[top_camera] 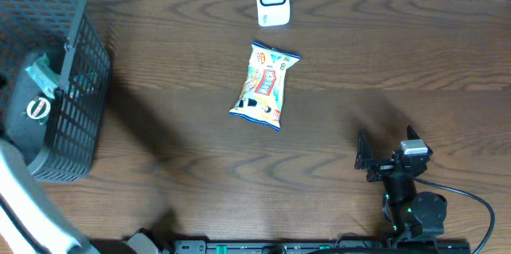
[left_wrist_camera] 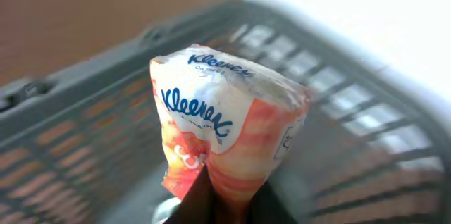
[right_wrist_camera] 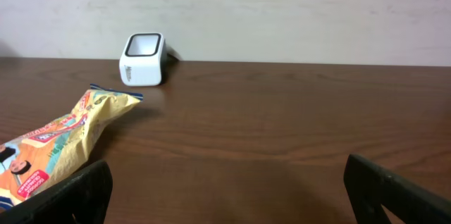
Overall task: Scan the item barcode
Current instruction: 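Carry the Kleenex pack with the left gripper to the scanner and drop it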
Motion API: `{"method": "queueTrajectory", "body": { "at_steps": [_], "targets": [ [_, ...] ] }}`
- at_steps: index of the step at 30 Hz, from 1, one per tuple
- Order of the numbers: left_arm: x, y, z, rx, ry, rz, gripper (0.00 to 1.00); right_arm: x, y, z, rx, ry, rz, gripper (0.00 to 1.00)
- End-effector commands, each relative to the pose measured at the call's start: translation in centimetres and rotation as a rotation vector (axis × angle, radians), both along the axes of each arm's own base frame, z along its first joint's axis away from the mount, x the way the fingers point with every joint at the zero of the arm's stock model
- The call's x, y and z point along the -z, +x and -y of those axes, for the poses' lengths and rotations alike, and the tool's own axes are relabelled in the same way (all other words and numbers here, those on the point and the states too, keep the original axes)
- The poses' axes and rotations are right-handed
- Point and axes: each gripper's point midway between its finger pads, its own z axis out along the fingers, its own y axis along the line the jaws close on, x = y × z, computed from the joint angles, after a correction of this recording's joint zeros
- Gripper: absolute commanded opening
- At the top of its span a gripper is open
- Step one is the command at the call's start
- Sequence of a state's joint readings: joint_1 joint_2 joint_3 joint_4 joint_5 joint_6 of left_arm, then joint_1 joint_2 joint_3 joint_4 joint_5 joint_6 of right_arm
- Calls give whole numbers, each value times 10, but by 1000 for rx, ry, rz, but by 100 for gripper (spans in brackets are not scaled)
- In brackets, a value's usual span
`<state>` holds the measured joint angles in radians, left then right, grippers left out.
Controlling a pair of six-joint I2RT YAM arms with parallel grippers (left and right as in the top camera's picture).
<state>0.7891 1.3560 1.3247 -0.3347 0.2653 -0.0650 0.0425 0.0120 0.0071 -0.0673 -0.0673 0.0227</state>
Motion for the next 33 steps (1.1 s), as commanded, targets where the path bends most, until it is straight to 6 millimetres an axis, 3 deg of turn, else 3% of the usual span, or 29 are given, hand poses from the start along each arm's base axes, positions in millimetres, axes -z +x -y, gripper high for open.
{"method": "queueTrajectory", "body": {
  "at_steps": [1,4,7,11,15,17,19,25,33],
  "targets": [
    [-61,3,55,116,-222,293,7,0,0,1,4,14,-1,99],
    [-93,-1,87,161,-338,423,7,0,0,1,4,14,-1,99],
    [-105,7,130,263,-462,463,7,0,0,1,4,14,-1,99],
    [-101,30,205,516,-476,387,8,0,0,1,4,14,-1,99],
    [-81,47,284,782,-374,266,7,0,0,1,4,14,-1,99],
    [-59,55,315,872,-292,179,7,0,0,1,4,14,-1,99],
    [-31,64,329,864,-245,77,7,0,0,1,4,14,-1,99],
    [72,91,345,743,-87,-269,7,0,0,1,4,14,-1,99],
    [169,104,384,732,-161,-501,7,0,0,1,4,14,-1,99]
  ]
}}
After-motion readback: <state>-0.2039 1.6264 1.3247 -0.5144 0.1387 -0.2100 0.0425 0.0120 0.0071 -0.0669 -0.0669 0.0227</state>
